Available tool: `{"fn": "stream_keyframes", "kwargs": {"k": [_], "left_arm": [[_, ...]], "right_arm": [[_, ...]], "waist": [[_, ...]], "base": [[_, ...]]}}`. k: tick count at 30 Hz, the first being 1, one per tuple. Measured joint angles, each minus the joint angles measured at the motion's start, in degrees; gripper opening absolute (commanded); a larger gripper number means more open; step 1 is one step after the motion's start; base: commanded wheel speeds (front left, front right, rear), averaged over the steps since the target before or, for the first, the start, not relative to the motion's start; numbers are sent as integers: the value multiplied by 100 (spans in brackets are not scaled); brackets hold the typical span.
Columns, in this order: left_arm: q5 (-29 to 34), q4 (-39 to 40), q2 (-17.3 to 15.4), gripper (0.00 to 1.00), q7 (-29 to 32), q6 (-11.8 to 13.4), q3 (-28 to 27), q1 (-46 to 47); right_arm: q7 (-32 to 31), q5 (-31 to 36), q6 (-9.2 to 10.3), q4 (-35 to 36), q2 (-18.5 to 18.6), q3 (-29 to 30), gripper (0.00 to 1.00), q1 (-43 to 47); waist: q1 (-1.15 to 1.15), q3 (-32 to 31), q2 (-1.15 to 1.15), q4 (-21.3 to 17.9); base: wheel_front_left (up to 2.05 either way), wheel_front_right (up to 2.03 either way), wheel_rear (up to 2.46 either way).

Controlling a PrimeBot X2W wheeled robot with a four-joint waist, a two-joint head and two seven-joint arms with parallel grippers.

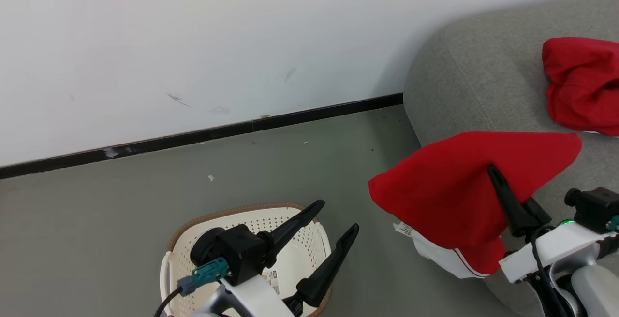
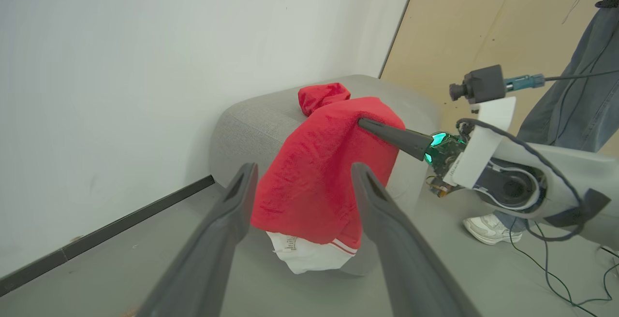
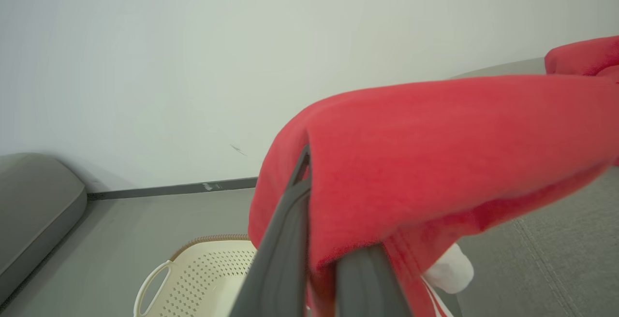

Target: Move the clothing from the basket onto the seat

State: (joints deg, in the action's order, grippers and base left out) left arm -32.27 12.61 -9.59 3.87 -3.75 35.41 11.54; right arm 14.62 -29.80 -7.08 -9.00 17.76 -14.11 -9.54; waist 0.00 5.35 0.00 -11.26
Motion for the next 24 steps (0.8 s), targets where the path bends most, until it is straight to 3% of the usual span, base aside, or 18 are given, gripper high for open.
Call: {"fn": "stream_keyframes", "kwargs": {"k": [11,24], "left_arm": [[122,71,1,100,4,7,147,-1],[377,237,0,100,60,59,289,-3]], "right_arm": [[-127,-614,1,19,145,824,0,-125],[-617,-1240,1,-619,363,1990,0,-1055]], "waist": [[0,302,0,-381],[0,763,0,-376]], "base": [[0,0,0],[0,0,0]]}}
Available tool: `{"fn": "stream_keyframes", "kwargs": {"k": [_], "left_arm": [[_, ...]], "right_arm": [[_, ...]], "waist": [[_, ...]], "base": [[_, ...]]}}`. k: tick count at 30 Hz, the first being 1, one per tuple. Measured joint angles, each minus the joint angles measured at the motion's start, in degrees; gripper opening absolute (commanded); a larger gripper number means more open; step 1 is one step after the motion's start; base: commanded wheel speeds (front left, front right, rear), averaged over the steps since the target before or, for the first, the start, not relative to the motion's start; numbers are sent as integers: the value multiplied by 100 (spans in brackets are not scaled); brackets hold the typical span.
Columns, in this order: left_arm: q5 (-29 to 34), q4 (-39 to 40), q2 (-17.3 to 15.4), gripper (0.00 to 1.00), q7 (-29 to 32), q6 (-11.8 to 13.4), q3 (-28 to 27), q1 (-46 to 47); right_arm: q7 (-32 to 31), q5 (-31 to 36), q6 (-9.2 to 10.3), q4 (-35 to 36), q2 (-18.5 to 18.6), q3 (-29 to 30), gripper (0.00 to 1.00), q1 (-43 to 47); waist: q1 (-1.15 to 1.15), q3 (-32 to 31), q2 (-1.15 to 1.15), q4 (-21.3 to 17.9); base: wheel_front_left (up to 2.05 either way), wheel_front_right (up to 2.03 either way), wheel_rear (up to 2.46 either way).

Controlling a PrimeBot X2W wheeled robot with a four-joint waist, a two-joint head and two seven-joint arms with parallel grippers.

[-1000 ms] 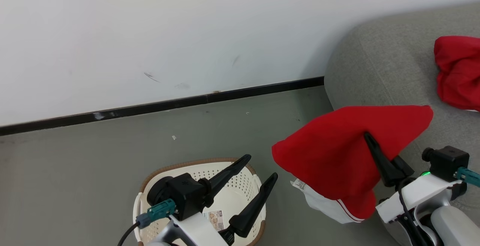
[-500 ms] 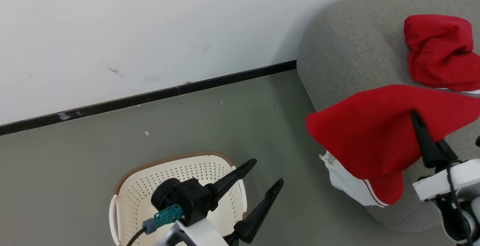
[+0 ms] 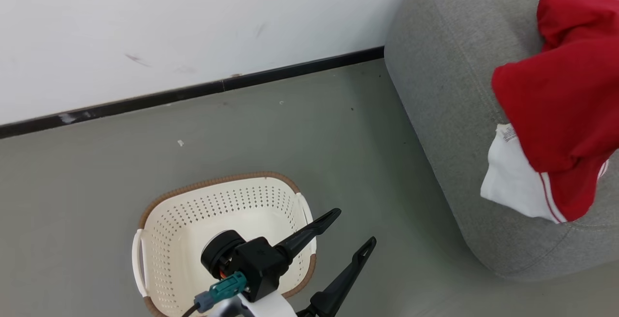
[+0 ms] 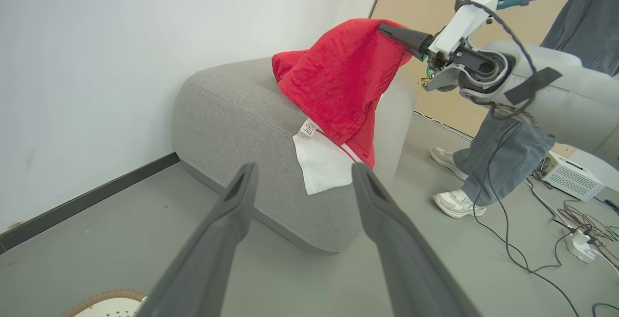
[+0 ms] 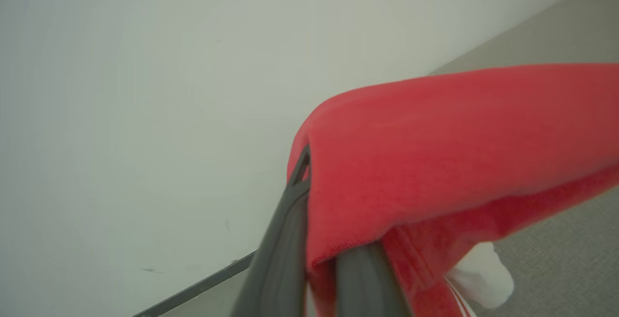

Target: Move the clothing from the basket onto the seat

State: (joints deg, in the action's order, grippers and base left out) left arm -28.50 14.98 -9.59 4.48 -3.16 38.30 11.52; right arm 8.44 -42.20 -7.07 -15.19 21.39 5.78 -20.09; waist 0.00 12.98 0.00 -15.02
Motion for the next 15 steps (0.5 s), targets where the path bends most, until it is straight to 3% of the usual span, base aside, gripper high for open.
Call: {"fn": "stream_keyframes", "kwargs": {"k": [10,15], "left_arm": [[89,71,-20,100,51,8,32,21],[107,81,-22,100,51,7,26,160]], "right_arm": [[-553,-219,0,-423,153,648,0,-1232],[-812,-194,0,-831,523,1321,0,-2195]], "waist": [[0,377,0,180],[0,568,0,303]], "base": [[0,0,0],[0,0,0]]}}
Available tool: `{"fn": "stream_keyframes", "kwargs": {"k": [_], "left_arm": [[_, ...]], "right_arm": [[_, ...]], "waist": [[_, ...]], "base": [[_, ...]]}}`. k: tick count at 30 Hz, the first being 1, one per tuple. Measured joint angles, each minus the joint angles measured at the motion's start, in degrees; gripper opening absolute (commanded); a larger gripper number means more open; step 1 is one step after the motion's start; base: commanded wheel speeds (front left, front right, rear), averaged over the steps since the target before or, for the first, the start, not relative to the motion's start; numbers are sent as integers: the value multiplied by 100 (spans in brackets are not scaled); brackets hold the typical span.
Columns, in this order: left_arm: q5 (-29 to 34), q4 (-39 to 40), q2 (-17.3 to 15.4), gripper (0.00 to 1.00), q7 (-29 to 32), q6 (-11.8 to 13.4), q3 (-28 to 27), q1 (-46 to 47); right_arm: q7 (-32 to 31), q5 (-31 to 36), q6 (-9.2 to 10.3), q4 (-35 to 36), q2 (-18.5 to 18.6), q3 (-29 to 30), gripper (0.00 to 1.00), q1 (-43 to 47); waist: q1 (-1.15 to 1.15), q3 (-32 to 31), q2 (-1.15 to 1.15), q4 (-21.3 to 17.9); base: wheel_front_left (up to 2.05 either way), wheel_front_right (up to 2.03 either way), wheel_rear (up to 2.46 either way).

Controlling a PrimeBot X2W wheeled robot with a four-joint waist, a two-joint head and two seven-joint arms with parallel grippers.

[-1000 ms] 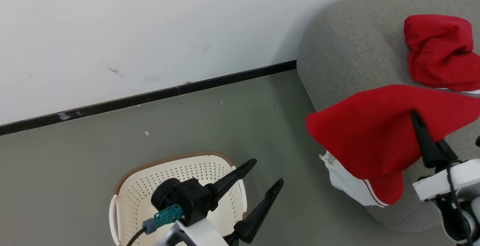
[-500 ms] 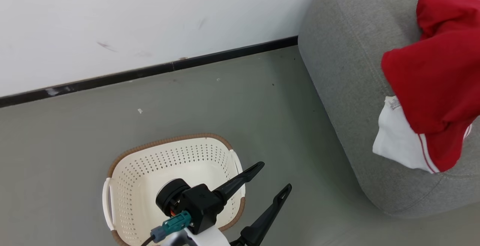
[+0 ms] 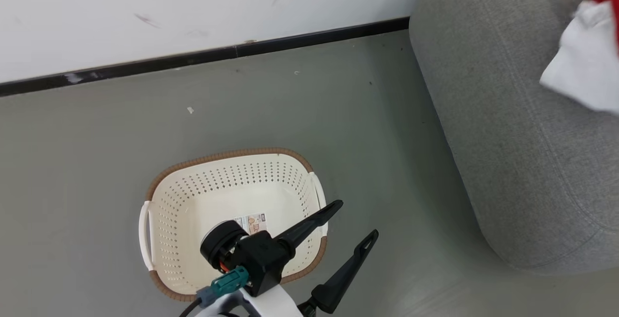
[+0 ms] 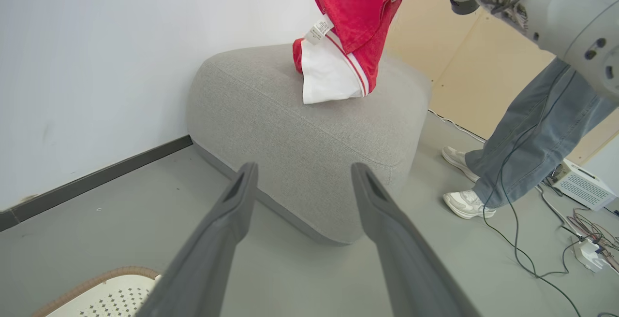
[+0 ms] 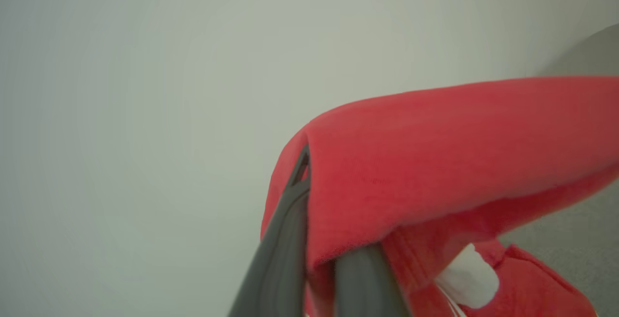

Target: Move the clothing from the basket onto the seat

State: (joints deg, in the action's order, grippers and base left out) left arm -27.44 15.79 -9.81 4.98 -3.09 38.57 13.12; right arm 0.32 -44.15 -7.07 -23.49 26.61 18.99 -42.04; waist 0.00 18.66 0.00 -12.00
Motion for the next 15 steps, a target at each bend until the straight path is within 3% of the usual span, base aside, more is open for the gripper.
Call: {"fn": "stream_keyframes", "kwargs": {"k": [9,15], "left_arm": [[131,9,-131,100,110,59,-134,65],[129,59,-136,100,202,179,-212,60]], "right_arm": [[-288,568,0,-822,428,609,0,-1054],[-394,905,0,-1190,483,873,0,-1507]], "waist": [[0,266,0,184],[0,487,0,287]], "base": [[0,0,0],[0,0,0]]}}
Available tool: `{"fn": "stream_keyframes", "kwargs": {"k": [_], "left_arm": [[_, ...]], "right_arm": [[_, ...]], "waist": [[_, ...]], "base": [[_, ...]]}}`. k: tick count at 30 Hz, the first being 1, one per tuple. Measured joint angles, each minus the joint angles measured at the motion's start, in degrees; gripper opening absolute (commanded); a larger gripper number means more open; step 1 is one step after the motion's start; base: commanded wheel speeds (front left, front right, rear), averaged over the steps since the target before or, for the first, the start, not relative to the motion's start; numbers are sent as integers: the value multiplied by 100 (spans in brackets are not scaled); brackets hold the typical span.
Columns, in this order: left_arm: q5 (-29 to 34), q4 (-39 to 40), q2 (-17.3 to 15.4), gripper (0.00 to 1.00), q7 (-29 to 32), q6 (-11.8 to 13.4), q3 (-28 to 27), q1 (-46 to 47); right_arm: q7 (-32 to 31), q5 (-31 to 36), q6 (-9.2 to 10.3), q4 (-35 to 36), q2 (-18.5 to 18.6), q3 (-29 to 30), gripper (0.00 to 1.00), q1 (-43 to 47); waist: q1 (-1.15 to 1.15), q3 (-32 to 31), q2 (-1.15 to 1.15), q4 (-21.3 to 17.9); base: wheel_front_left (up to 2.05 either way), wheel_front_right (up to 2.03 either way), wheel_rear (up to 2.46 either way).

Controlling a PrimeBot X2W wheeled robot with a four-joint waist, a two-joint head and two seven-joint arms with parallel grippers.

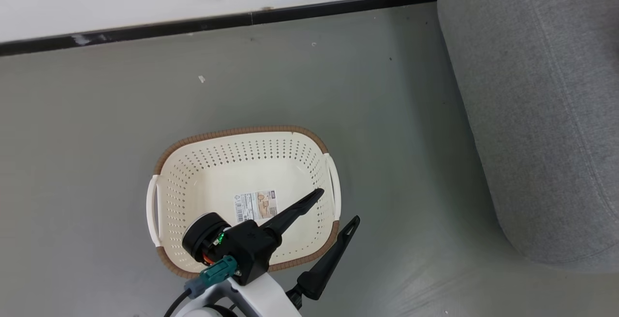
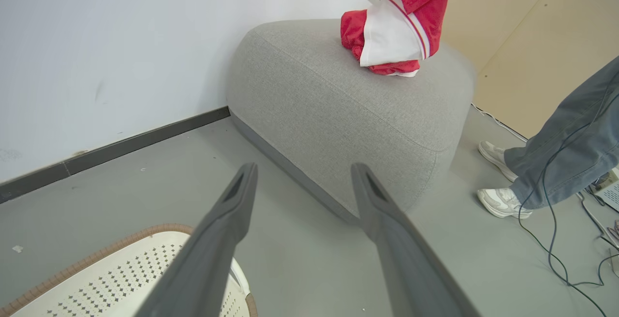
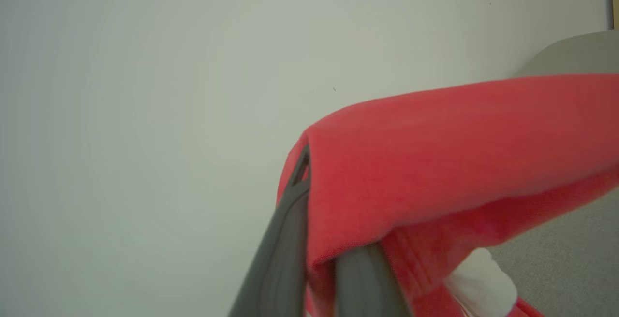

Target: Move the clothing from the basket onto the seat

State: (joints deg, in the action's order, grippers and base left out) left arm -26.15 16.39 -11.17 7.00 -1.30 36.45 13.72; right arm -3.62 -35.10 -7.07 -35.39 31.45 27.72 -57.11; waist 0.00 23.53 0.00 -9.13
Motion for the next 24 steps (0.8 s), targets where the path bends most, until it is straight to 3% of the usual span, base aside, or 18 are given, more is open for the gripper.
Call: {"fn": "stream_keyframes", "kwargs": {"k": [12,24], "left_arm": [[65,149,-27,100,58,7,-35,305],[108,179,-124,100,158,7,-91,357]], "right_arm": [[0,509,0,-480,202,598,0,-650],[-48,1170,0,-557,639,595,0,-1145]], "waist": [[0,448,0,92],[0,766,0,91]], "base": [[0,0,0],[0,0,0]]}}
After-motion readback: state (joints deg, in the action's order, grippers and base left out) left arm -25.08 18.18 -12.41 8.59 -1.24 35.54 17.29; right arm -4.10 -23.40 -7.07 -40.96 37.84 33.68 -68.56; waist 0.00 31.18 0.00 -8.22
